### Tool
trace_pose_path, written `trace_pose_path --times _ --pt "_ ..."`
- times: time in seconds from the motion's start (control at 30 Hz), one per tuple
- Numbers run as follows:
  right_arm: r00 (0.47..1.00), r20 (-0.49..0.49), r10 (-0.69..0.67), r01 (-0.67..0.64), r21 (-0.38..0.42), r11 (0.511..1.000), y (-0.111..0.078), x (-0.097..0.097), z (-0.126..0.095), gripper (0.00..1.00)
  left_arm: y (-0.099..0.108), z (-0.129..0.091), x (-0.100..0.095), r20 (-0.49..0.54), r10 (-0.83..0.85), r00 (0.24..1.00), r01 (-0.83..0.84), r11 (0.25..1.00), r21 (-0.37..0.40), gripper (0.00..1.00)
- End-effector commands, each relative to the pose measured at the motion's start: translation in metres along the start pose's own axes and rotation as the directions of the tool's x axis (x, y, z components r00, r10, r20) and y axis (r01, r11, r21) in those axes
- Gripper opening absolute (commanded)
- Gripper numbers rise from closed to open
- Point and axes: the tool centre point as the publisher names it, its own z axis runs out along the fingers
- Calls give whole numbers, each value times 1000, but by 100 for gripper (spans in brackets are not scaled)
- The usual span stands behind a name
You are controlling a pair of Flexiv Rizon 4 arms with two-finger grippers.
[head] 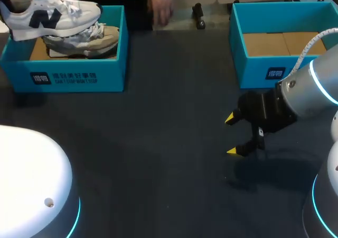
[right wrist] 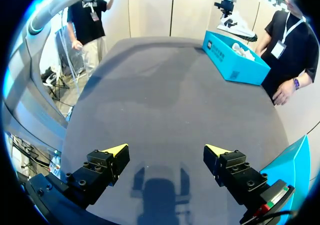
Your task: Take the shoe out of the shoebox, open the shoe tongue, remove and reinsert the insole, then place the shoe into the shoebox
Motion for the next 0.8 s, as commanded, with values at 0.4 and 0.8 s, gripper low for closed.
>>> trace_pose_path --times 0.4,0.8 --pt "1000 3 -1 1 -1 1000 -1 2 0 100 -11 -2 0 -17 -21 1000 21 1000 -23 0" --pt "1000 3 -1 1 -1 1000 -1 2 0 100 -65 -32 -9 -21 -7 1000 6 999 -38 0"
